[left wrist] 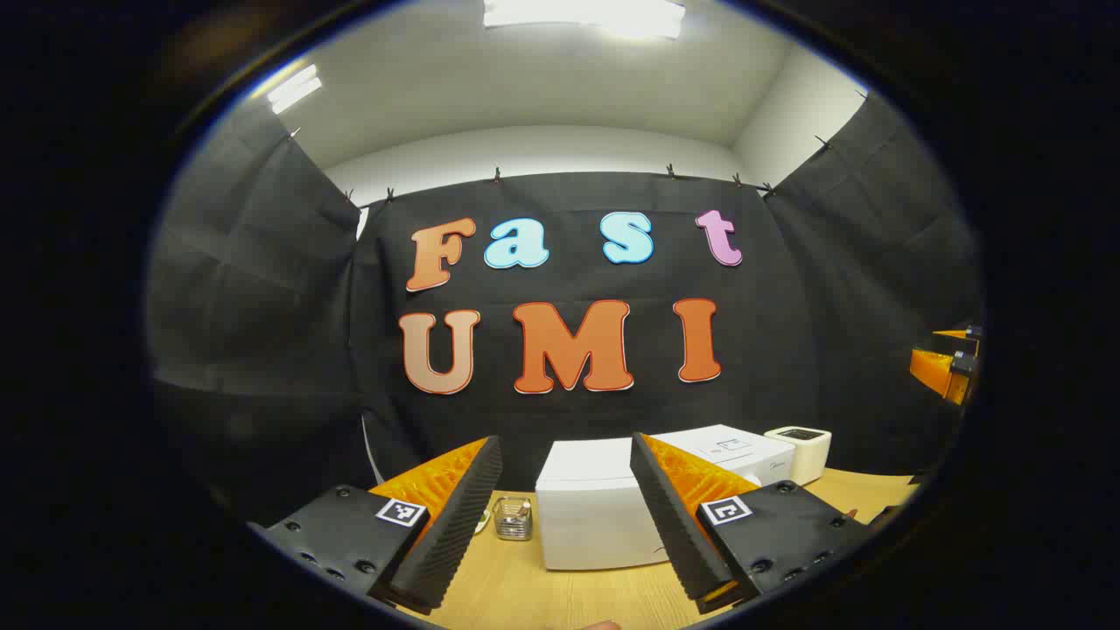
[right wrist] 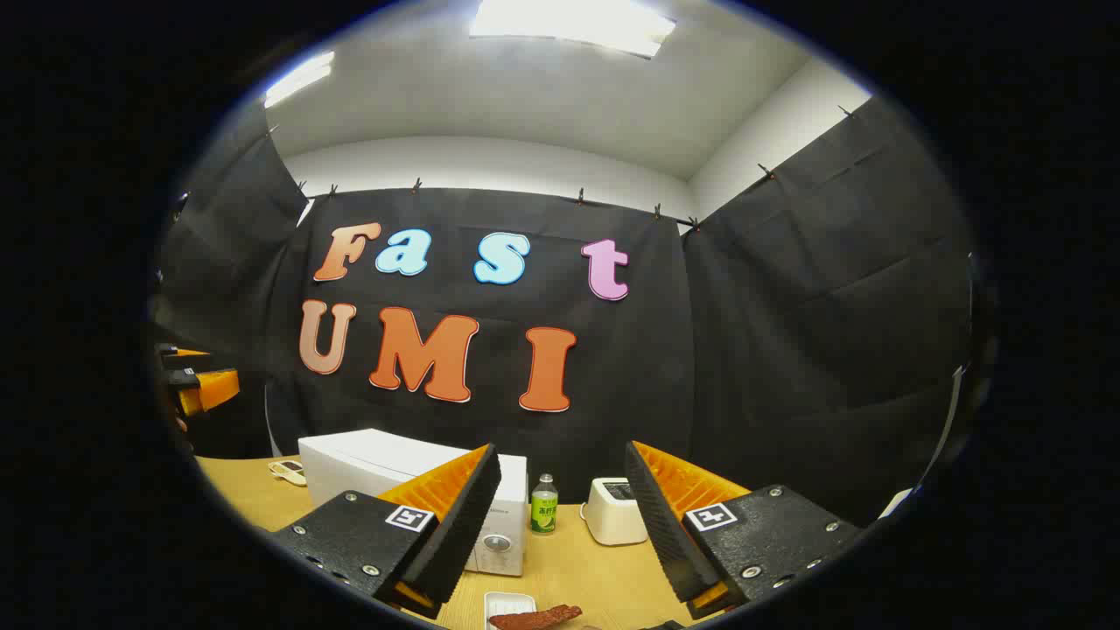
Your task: Open the microwave oven with the left hand, put the food in, and close the microwave oven.
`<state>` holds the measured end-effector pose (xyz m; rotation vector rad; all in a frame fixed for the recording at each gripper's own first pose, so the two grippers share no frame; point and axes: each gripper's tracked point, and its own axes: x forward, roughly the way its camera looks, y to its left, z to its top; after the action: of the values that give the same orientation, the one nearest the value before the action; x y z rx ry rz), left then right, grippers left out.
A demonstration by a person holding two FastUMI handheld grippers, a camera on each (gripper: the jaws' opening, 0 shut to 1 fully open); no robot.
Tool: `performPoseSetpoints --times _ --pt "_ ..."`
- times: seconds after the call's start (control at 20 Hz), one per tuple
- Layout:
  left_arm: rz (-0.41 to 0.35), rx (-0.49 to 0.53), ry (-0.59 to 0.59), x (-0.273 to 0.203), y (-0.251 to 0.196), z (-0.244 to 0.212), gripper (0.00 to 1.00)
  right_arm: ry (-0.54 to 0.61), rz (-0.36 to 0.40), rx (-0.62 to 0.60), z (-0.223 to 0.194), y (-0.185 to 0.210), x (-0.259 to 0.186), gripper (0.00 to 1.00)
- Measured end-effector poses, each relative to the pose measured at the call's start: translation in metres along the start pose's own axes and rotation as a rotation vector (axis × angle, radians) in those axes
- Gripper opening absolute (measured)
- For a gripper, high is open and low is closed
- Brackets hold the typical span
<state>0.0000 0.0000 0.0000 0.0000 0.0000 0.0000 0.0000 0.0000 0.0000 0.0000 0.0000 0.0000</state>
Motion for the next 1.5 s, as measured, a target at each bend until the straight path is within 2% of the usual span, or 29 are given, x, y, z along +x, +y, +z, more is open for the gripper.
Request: performPoseSetpoints --times 0.15,0.25,0.35,0.6,0.9,1.0,1.05,1.2,1.25,1.3,1.35,1.4,1.5 --pt "-0.011 0.011 0.0 -0.004 -0.008 -0.001 1.0 0.001 0.003 0.006 0.002 -0.001 0.002 0.89" --pt "-0.018 0.01 0.003 -0.004 -0.009 -0.001 0.95 0.003 0.004 0.003 0.001 0.0 0.002 0.89" --pt "-0.007 0.024 0.01 0.0 -0.006 -0.004 0.99 0.007 0.017 -0.004 0.0 0.006 0.001 0.89" --pt "-0.029 -0.028 0.024 0.007 -0.018 -0.008 1.0 0.012 0.029 -0.016 -0.001 0.007 0.003 0.89" --pt "-0.044 -0.026 0.008 0.011 -0.025 -0.007 1.0 0.011 0.017 -0.007 0.001 -0.003 0.002 0.89" --pt "-0.055 -0.05 0.02 0.012 -0.034 -0.011 1.0 0.012 0.008 -0.007 -0.001 -0.007 0.004 0.89" --pt "-0.055 -0.076 0.02 0.012 -0.038 -0.012 0.95 0.014 0.005 -0.008 -0.002 -0.009 0.004 0.89" --pt "-0.091 -0.143 0.007 0.014 -0.057 -0.011 1.0 0.02 -0.001 -0.015 -0.008 -0.012 0.003 0.89" --pt "-0.1 -0.15 0.012 0.015 -0.062 -0.013 1.0 0.022 -0.002 -0.016 -0.01 -0.014 0.003 0.89" --pt "-0.108 -0.156 0.021 0.017 -0.07 -0.018 0.95 0.025 -0.003 -0.017 -0.011 -0.016 0.002 0.89" --pt "-0.12 -0.164 0.031 0.019 -0.079 -0.023 1.0 0.027 -0.004 -0.017 -0.013 -0.017 0.001 0.89" --pt "-0.134 -0.172 0.041 0.02 -0.09 -0.028 0.95 0.027 -0.005 -0.017 -0.014 -0.02 0.0 0.89" --pt "-0.165 -0.18 0.06 0.023 -0.11 -0.038 0.95 0.027 -0.008 -0.015 -0.016 -0.025 -0.003 0.89"
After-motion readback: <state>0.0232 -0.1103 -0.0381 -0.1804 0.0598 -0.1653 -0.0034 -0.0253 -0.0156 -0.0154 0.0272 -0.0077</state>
